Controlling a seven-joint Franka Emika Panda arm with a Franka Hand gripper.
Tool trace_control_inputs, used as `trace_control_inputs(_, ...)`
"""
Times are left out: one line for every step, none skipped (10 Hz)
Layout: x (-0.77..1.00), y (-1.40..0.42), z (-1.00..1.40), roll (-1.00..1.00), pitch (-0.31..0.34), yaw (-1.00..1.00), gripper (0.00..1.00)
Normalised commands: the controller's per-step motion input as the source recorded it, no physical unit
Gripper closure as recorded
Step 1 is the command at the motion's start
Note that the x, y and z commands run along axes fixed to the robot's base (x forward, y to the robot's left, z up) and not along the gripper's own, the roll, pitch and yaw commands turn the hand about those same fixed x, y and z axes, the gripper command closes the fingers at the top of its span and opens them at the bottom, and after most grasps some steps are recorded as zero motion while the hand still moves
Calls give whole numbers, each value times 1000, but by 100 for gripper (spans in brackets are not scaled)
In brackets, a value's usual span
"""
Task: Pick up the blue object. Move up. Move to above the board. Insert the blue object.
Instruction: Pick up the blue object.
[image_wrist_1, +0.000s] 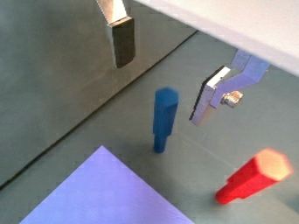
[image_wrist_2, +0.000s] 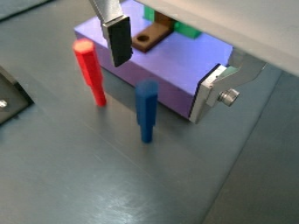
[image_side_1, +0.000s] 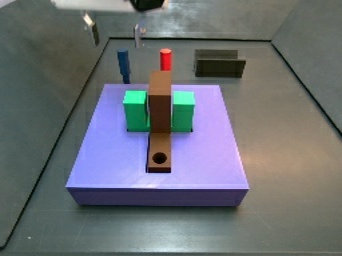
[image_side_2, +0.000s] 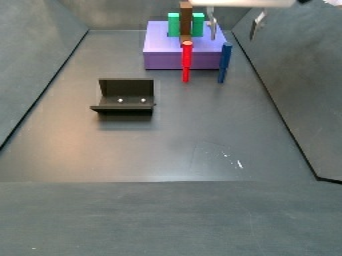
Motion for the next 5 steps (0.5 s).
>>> trace_control_inputs(-146,20,-357,0,-39,0,0)
trace_control_inputs(-103,0,-211,0,-20,0,0)
trace_control_inputs(0,0,-51,0,0,57,0)
trace_control_inputs(57,0,-74,4,0,143,0)
trace_control_inputs(89,0,-97,14,0,189,0)
